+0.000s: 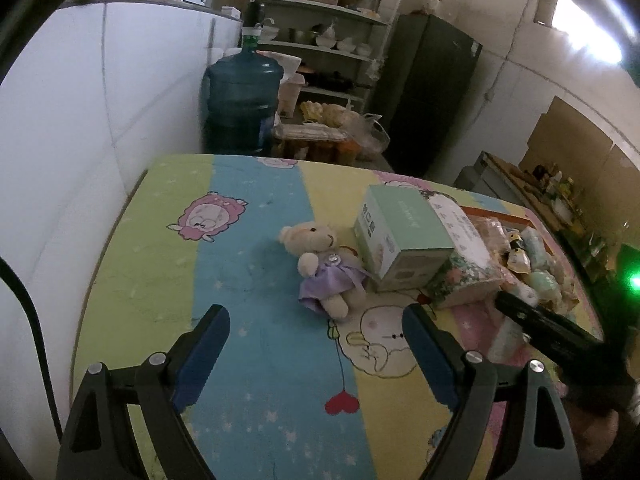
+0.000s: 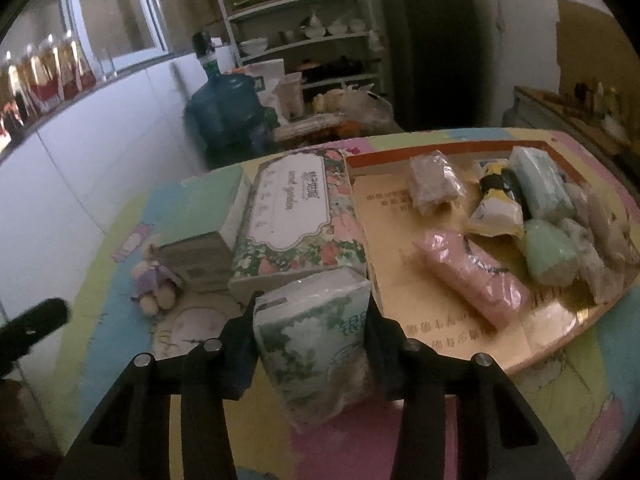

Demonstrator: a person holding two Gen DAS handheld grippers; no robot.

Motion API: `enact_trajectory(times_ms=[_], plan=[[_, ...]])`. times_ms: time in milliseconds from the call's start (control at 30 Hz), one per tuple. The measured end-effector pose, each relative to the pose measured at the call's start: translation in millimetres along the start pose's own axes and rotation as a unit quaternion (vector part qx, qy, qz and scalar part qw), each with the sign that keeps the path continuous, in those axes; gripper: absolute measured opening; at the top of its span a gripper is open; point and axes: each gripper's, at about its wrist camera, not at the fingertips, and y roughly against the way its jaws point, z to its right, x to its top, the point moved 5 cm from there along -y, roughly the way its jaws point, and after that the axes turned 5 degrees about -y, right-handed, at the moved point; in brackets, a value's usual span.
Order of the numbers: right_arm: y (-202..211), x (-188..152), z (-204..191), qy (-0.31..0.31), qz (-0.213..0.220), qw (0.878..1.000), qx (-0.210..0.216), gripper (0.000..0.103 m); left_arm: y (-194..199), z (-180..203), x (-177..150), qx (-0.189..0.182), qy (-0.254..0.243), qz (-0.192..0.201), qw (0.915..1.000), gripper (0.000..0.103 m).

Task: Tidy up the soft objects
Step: 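Grasp the lilac-dressed plush bear with the left gripper while the right gripper grasps a green-white tissue pack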

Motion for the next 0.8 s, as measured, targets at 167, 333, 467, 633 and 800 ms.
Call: enact_trajectory(times_ms=[167,333,467,633,800], plan=[[23.9,-0.5,-10.6,-0.010,0.008,1.000,0.021,0.046,-30.7,-2.4,14.9,-0.009,0.011,-0.013,0.9998,0.088],[36.9,-2.3,-20.7,-0.002,0.008,0.999,0.034,0.046,-66.0,-6.0,27.7,-0.007,0.029,-0.024,0.9993,0.086],[41.7,-4.1,-21.0,-0.001,0.007,0.999,0.034,0.047,-89.3,-11.8,24.5,-0.018,0.054,-0.043,0.9975,0.083],[45.6,-7.1,-14.3,-0.008,0.003,1.000,0.024,0.047,-106.2,-14.5,17.6,-0.032,0.066,-0.056,0.9957,0.081],[46.7,-5.9,-5.6,-0.011,0.002,1.000,0.019,0.047,-109.3,-11.3,16.7,-0.026,0.061,-0.044,0.9968,0.081]])
